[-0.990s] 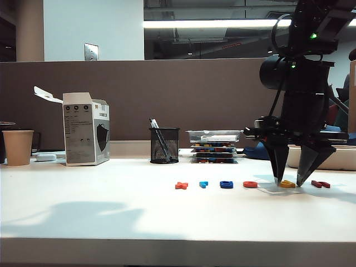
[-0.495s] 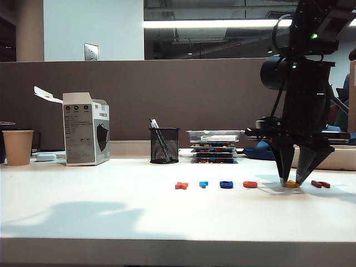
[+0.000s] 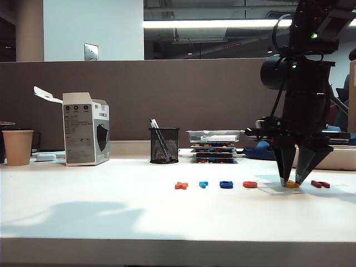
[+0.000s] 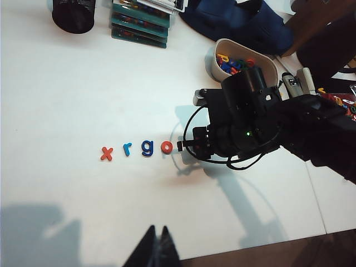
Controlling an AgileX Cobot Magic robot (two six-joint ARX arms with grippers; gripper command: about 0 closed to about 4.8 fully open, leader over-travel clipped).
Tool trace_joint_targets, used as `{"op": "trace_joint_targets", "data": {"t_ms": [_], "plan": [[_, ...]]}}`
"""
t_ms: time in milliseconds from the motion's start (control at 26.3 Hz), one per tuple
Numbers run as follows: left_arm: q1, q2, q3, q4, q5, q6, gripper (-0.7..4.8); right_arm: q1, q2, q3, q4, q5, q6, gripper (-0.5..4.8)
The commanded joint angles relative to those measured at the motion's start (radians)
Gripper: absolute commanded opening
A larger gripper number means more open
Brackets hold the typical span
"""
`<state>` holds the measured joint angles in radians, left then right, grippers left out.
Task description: Select the appropriate letters from the row of letter magnets placed on the table to arrange into the word "dog".
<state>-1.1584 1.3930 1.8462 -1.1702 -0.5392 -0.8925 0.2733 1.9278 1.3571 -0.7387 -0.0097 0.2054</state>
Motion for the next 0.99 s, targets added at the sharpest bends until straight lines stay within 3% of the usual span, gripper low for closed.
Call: {"op": "trace_joint_targets", "data": {"t_ms": [38,305,457,990], "plan": [[0.001,-0.003,0.002,0.005,-0.006,-0.005,-0.05,0.002,0.014,-0.01,-0.027,-0.014,0.005,1.03],[0.001,-0.003,0.002,0.005,-0.006,-0.005,-0.05,0.002,0.014,-0.01,-0.027,-0.014,0.005,1.01],[0.001,-0.003,0.002,0.005,-0.006,-0.005,-0.05,0.002,0.014,-0.01,-0.026,-0.014,0.005,0.55],[0.001,-0.003,0.002,0.005,-0.006,-0.005,-0.05,0.002,0.012,-0.008,-0.085,-0.015,0.004,0.54]]}}
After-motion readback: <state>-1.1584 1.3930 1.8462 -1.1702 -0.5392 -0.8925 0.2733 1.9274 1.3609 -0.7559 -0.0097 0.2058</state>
